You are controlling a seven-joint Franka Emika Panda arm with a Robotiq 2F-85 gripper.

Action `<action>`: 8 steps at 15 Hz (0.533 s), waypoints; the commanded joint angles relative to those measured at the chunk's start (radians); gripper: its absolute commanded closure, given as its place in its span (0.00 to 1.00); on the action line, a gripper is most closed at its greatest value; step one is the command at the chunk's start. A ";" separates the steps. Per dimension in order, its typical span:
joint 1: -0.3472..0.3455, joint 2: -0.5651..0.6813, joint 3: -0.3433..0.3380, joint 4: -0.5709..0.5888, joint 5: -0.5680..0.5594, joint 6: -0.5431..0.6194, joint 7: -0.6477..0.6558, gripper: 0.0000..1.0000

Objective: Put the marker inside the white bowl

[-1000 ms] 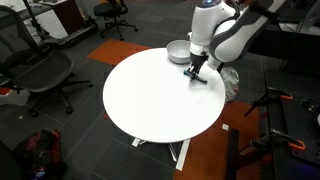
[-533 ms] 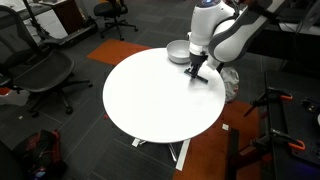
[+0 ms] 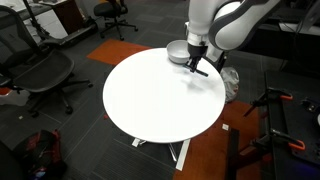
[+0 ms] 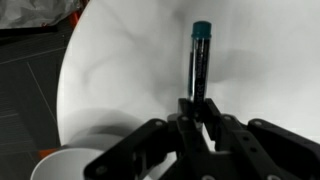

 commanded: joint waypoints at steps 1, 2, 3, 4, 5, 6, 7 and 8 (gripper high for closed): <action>0.008 -0.104 -0.032 -0.011 -0.025 -0.055 0.014 0.95; 0.003 -0.116 -0.037 0.000 -0.029 -0.059 0.016 0.95; -0.003 -0.125 -0.044 0.015 -0.033 -0.063 0.018 0.95; -0.006 -0.130 -0.053 0.027 -0.042 -0.060 0.023 0.95; -0.013 -0.130 -0.057 0.046 -0.041 -0.060 0.022 0.95; -0.018 -0.127 -0.063 0.063 -0.043 -0.058 0.026 0.95; -0.026 -0.118 -0.066 0.087 -0.039 -0.056 0.026 0.95; -0.033 -0.109 -0.067 0.107 -0.036 -0.051 0.024 0.95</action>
